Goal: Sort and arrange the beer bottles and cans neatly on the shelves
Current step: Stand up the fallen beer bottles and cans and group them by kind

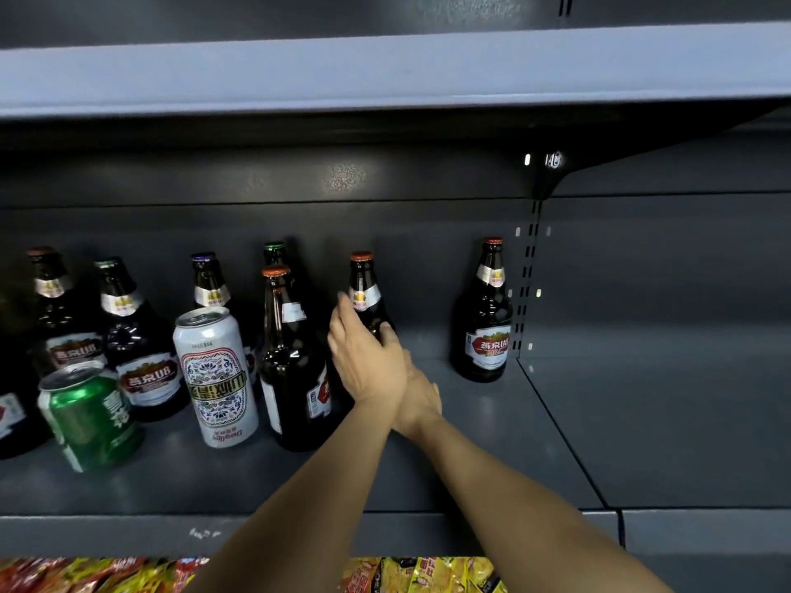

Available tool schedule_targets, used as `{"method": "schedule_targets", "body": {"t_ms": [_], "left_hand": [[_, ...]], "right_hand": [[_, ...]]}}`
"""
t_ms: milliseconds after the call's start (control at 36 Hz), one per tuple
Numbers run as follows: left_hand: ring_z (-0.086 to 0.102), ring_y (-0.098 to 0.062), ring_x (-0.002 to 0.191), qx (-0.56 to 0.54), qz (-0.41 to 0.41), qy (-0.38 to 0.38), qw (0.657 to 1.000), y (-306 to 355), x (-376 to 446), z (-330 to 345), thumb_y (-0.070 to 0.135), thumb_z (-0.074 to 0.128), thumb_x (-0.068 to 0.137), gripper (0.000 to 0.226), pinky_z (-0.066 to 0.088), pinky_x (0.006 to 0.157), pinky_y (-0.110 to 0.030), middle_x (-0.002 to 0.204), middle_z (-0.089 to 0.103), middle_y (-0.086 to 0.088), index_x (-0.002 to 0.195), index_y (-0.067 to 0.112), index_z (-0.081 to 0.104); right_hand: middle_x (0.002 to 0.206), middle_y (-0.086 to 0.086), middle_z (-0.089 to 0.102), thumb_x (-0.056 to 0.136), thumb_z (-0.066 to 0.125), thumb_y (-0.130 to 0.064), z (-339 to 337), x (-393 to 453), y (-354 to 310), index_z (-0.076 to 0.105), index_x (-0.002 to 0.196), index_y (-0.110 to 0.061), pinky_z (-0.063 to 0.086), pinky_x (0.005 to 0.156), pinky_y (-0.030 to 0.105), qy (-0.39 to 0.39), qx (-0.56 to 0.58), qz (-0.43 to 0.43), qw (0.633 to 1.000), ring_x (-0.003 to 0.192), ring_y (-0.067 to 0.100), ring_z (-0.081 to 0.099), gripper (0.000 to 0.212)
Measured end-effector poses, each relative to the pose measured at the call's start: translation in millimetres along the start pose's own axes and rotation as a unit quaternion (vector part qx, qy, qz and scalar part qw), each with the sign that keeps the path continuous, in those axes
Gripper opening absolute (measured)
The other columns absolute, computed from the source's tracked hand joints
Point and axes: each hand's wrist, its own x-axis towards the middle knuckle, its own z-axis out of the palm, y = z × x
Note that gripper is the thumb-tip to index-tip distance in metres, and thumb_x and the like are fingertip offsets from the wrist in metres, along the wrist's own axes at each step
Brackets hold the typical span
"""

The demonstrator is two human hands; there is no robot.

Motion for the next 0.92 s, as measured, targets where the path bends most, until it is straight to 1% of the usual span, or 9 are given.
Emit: {"method": "schedule_targets", "body": {"t_ms": [83, 139, 222, 278, 361, 472, 583, 667, 917], "left_hand": [[0.031, -0.031, 0.141, -0.045, -0.098, -0.105, 0.989, -14.4, 1.0, 9.7, 0.037, 0.067, 0.087, 0.087, 0.027, 0.115, -0.042, 0.156, 0.028, -0.01, 0.155, 0.02, 0.015], [0.043, -0.03, 0.133, -0.108, -0.184, -0.171, 0.962, -24.2, 1.1, 16.2, 0.053, 0.074, 0.069, 0.105, 0.037, 0.111, -0.045, 0.15, 0.038, -0.009, 0.154, 0.027, 0.018], [0.058, -0.019, 0.115, -0.136, -0.207, -0.264, 0.932, -39.3, 3.1, 26.3, 0.042, 0.081, 0.06, 0.099, 0.049, 0.101, -0.042, 0.129, 0.059, -0.001, 0.146, 0.028, 0.033], [0.06, -0.018, 0.11, -0.118, -0.189, -0.261, 0.939, -43.1, 6.5, 31.5, 0.025, 0.082, 0.071, 0.077, 0.051, 0.098, -0.04, 0.121, 0.062, 0.0, 0.138, 0.024, 0.043], [0.06, -0.018, 0.106, -0.12, -0.186, -0.24, 0.945, -40.4, 9.9, 41.4, 0.016, 0.081, 0.075, 0.067, 0.051, 0.094, -0.034, 0.116, 0.061, 0.002, 0.132, 0.021, 0.047], [0.06, -0.02, 0.106, -0.124, -0.188, -0.218, 0.95, -36.0, 11.2, 57.7, 0.017, 0.082, 0.075, 0.072, 0.052, 0.094, -0.037, 0.118, 0.062, -0.001, 0.136, 0.021, 0.044], [0.06, -0.026, 0.11, -0.113, -0.187, -0.198, 0.956, -35.7, 15.7, 73.1, 0.017, 0.082, 0.074, 0.077, 0.051, 0.096, -0.039, 0.123, 0.061, -0.006, 0.14, 0.017, 0.042], [0.059, -0.028, 0.112, -0.095, -0.179, -0.191, 0.96, -36.1, 17.6, 79.5, 0.019, 0.083, 0.073, 0.079, 0.051, 0.095, -0.041, 0.124, 0.06, -0.008, 0.14, 0.018, 0.041], [0.058, -0.026, 0.114, -0.106, -0.173, -0.191, 0.96, -40.0, 9.5, 71.9, 0.02, 0.08, 0.077, 0.077, 0.05, 0.097, -0.041, 0.129, 0.059, -0.007, 0.142, 0.019, 0.038]], "right_hand": [[0.118, 0.006, 0.063, 0.09, 0.057, -0.034, -13.4, 6.0, 7.2, 0.035, 0.125, -0.017, 0.043, 0.093, 0.04, 0.002, 0.038, 0.015, 0.999, 0.113, 0.029, 0.057, 0.045], [0.114, 0.006, 0.063, 0.088, 0.061, -0.03, -23.4, 9.3, 12.9, 0.033, 0.125, -0.014, 0.043, 0.085, 0.036, -0.007, 0.058, 0.029, 0.998, 0.109, 0.029, 0.059, 0.049], [0.107, 0.003, 0.059, 0.086, 0.063, -0.024, -34.0, 13.5, 21.6, 0.032, 0.12, -0.012, 0.045, 0.079, 0.033, -0.013, 0.065, 0.03, 0.997, 0.099, 0.025, 0.059, 0.048], [0.111, 0.005, 0.059, 0.085, 0.066, -0.024, -36.5, 16.8, 25.6, 0.032, 0.119, -0.011, 0.045, 0.078, 0.033, -0.014, 0.06, 0.027, 0.998, 0.1, 0.024, 0.059, 0.05], [0.118, 0.007, 0.057, 0.085, 0.066, -0.03, -33.7, 19.6, 30.2, 0.036, 0.113, -0.012, 0.042, 0.071, 0.033, 0.023, 0.034, 0.021, 0.999, 0.102, 0.026, 0.06, 0.044], [0.124, 0.003, 0.05, 0.085, 0.067, -0.033, -25.1, 17.3, 38.9, 0.037, 0.128, -0.014, 0.04, 0.07, 0.031, 0.072, -0.013, 0.036, 0.997, 0.108, 0.023, 0.057, 0.056], [0.127, 0.003, 0.05, 0.087, 0.066, -0.029, -20.4, 15.2, 46.6, 0.035, 0.136, -0.016, 0.047, 0.08, 0.035, 0.067, -0.049, 0.057, 0.995, 0.115, 0.022, 0.054, 0.059], [0.128, 0.002, 0.051, 0.088, 0.063, -0.025, -21.1, 17.0, 48.6, 0.036, 0.136, -0.016, 0.047, 0.086, 0.037, 0.07, -0.067, 0.052, 0.994, 0.118, 0.022, 0.051, 0.056], [0.126, 0.002, 0.055, 0.088, 0.06, -0.023, -19.2, 16.2, 49.6, 0.039, 0.132, -0.018, 0.046, 0.085, 0.036, 0.077, -0.071, 0.052, 0.993, 0.115, 0.022, 0.052, 0.049]]}}
